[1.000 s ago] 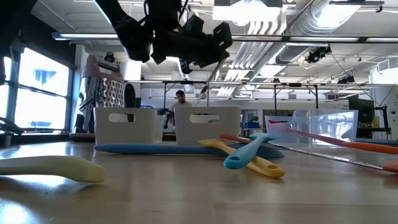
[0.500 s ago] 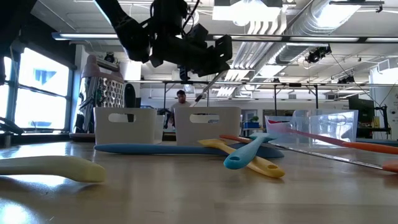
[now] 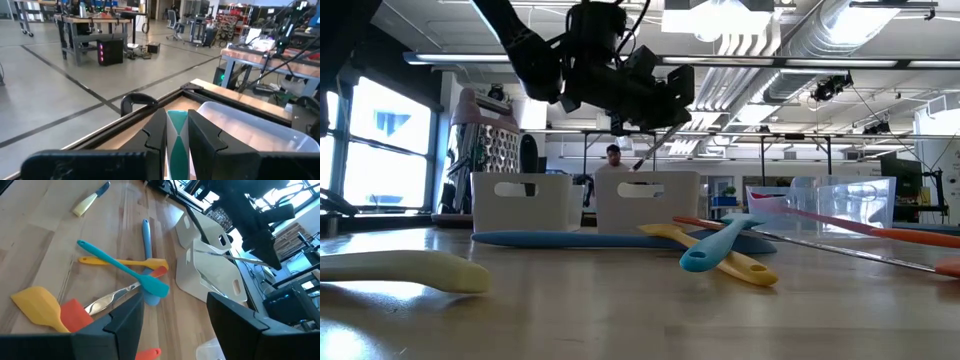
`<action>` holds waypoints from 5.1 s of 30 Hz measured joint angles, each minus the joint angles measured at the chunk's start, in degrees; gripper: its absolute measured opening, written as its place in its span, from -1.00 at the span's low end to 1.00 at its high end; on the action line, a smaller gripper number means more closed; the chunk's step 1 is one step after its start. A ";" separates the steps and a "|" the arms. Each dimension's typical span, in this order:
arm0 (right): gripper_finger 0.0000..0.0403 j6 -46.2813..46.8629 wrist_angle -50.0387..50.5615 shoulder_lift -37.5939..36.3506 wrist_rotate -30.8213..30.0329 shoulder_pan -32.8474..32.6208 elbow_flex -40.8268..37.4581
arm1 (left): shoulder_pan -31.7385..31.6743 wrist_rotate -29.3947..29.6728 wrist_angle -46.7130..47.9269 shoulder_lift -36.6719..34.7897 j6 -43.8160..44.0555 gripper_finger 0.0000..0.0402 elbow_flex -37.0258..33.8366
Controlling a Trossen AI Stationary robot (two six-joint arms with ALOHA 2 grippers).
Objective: Pick & Place Kitchen Items
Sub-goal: Put the green patterned table knife into the right white bin, then put the bottom yellow spatula into the transparent bin
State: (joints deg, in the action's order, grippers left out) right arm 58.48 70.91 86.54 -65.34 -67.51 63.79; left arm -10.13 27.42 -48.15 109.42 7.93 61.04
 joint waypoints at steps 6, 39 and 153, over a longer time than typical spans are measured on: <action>0.05 -0.19 0.00 0.00 0.00 0.00 0.00 | 0.00 -0.02 0.30 0.65 0.06 -0.74 -0.01; 0.05 0.85 0.07 -0.04 1.03 0.00 0.00 | 3.78 -32.62 13.40 -9.75 1.54 -0.49 7.53; 0.05 -52.78 -23.97 12.55 63.51 29.60 -4.36 | 39.01 1.79 60.46 -13.68 32.89 -0.49 3.63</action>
State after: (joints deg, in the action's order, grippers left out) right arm 5.69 46.95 99.09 -1.84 -37.91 59.43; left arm 28.88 29.21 12.31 95.74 40.82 64.66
